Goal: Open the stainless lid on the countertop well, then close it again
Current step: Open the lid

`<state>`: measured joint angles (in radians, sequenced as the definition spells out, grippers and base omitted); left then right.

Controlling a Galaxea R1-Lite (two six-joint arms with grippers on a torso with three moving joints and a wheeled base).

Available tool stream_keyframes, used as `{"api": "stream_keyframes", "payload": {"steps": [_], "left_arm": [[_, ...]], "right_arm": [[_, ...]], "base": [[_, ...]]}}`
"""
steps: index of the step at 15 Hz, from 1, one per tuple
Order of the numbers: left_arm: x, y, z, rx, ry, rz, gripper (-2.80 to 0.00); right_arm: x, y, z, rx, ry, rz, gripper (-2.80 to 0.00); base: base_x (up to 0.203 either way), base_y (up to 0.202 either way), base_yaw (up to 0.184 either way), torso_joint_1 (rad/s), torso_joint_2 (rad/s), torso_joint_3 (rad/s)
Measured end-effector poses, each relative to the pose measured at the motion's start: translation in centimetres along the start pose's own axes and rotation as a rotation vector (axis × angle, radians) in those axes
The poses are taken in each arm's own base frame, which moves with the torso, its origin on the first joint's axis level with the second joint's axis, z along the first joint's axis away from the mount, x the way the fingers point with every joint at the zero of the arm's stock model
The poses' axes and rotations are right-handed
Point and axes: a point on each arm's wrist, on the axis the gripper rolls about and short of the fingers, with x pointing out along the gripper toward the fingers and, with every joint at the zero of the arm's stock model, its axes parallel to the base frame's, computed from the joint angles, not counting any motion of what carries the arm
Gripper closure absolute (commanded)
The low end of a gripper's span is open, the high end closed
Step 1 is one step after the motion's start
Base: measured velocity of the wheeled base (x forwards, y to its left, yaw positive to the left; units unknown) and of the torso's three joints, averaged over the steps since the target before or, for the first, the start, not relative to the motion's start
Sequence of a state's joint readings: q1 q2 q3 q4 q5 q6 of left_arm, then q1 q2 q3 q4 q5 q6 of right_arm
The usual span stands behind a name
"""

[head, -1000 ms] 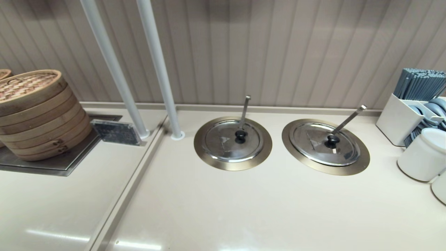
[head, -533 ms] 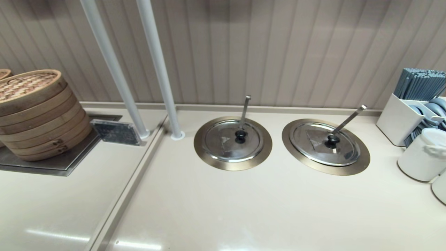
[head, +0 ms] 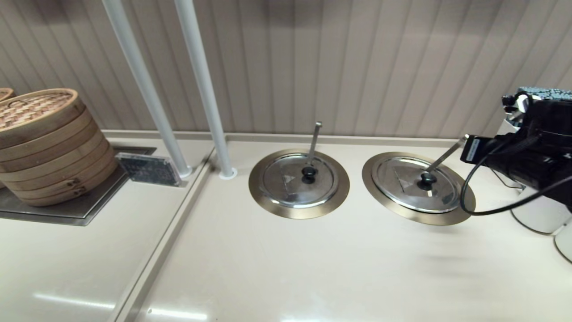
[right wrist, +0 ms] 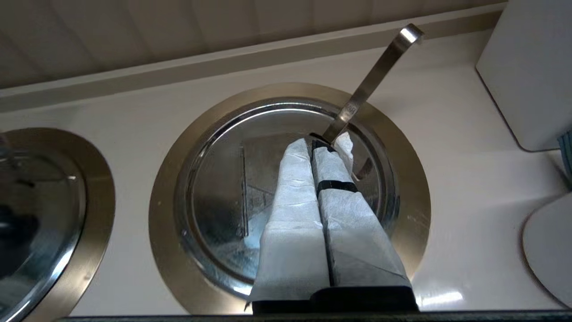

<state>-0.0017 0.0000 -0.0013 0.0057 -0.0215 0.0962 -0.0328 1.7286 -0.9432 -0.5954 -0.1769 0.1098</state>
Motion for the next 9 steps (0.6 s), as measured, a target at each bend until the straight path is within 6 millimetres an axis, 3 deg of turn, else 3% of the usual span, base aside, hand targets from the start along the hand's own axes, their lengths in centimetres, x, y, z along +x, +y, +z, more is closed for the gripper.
{"api": "stream_keyframes", "payload": {"steps": [2, 4, 9], "left_arm": [[0.0, 0.0, 0.0, 0.000, 0.000, 0.000, 0.00], [0.0, 0.0, 0.0, 0.000, 0.000, 0.000, 0.00], [0.0, 0.0, 0.0, 0.000, 0.000, 0.000, 0.00]], "right_arm": [[4.2, 0.1, -0.2, 0.020, -0.019, -0.027, 0.00], [7.1, 0.3, -0.9, 0.030, -0.017, -0.037, 0.00], [11.2, 0.6, -3.7, 0.008, -0.005, -0.038, 0.00]], "base": [[0.000, 0.000, 0.000, 0.000, 0.00, 0.000], [0.000, 0.000, 0.000, 0.000, 0.00, 0.000], [0.000, 0.000, 0.000, 0.000, 0.00, 0.000]]}}
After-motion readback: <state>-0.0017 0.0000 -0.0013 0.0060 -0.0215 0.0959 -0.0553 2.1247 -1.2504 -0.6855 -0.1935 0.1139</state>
